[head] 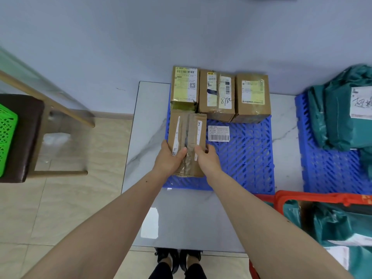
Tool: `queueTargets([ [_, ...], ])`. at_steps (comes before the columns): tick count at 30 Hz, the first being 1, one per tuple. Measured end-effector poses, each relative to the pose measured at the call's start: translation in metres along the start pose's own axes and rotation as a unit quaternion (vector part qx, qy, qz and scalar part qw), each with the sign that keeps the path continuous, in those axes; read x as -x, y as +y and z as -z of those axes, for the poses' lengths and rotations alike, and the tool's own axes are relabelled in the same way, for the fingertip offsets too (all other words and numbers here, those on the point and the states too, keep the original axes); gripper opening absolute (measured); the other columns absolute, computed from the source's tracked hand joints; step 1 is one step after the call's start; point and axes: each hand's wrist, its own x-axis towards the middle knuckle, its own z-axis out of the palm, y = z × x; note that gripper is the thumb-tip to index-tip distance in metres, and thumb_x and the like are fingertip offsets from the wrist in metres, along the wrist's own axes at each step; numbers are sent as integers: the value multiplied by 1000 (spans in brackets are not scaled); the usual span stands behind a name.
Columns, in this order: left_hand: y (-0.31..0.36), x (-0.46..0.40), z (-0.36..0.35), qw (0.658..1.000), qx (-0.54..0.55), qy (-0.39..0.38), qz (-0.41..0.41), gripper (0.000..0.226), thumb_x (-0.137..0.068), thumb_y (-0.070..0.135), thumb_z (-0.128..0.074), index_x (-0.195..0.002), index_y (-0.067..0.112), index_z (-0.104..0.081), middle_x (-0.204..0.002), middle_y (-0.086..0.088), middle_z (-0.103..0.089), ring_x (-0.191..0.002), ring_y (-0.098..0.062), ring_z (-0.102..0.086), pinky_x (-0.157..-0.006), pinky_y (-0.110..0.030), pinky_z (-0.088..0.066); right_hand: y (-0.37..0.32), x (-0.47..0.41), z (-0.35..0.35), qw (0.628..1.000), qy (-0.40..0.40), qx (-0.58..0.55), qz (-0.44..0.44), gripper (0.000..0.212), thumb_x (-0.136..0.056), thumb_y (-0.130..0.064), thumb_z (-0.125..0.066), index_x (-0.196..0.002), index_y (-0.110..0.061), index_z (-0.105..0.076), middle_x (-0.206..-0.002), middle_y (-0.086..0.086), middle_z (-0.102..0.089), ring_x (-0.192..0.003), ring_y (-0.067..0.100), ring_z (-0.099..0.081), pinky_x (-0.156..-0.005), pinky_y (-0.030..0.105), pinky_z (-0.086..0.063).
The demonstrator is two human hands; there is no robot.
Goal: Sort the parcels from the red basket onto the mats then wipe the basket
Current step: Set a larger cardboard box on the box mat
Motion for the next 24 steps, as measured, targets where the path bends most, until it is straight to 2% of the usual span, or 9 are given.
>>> queueTargets([
  [2, 5, 8, 3, 1000, -7, 2, 0, 51, -90, 41, -64, -129, 19, -39, -125, 1, -60, -108, -20, -62, -95, -43, -52, -3, 11, 6, 1000, 5, -4, -8, 80, -73, -62, -51, -142, -23, -43, -137, -2, -56, -120, 20, -57, -104, 43, -47],
  [5, 14, 24, 9, 1000, -15, 4, -3, 52, -91, 44, -62, -130, 19, -40, -125, 1, -59, -108, -20, -62, -95, -44, -53, -8, 31, 20, 1000, 13, -6, -8, 58, -94, -46, -51, -144, -18, -41, -140, -2, -51, -124, 18, -51, -101, 33, -43],
  [8, 28, 46, 14, 999, -33, 7, -4, 51, -92, 46, -58, -131, 18, -41, -119, 6, -55, -104, -18, -59, -94, -41, -52, -7, 48, 35, 1000, 25, -8, 12, 50, -98, -39, -52, -141, -14, -47, -140, -1, -52, -120, 15, -50, -96, 29, -41],
  [14, 52, 98, 19, 998, -67, 3, -1, 50, -94, 46, -55, -132, 14, -44, -128, -2, -56, -115, -24, -57, -99, -42, -48, -10, 98, 61, 997, 38, -32, 55, 41, -94, -35, -61, -128, -13, -61, -128, -1, -63, -119, 17, -58, -106, 41, -46],
  [17, 62, 125, 18, 998, -65, -9, -7, 37, -93, 43, -55, -120, 18, -51, -119, -2, -62, -109, -24, -59, -96, -39, -48, -9, 124, 73, 994, 50, -64, 77, 29, -92, -30, -65, -115, -13, -67, -114, -1, -68, -108, 15, -62, -102, 45, -49],
  [21, 68, 151, 10, 996, -77, -22, -35, 37, -89, 45, -53, -113, 18, -59, -110, -1, -66, -103, -24, -61, -89, -38, -50, 0, 157, 88, 985, 77, -113, 103, 3, -91, -21, -65, -93, -22, -67, -95, -4, -68, -91, 14, -63, -97, 44, -52],
  [24, 78, 173, -1, 996, -67, -12, -60, 17, -93, 30, -55, -85, 16, -57, -93, -2, -62, -87, -20, -59, -75, -32, -47, 11, 179, 104, 979, 97, -141, 111, 6, -91, -20, -65, -89, -26, -65, -95, -2, -68, -92, 17, -64, -95, 46, -52],
])
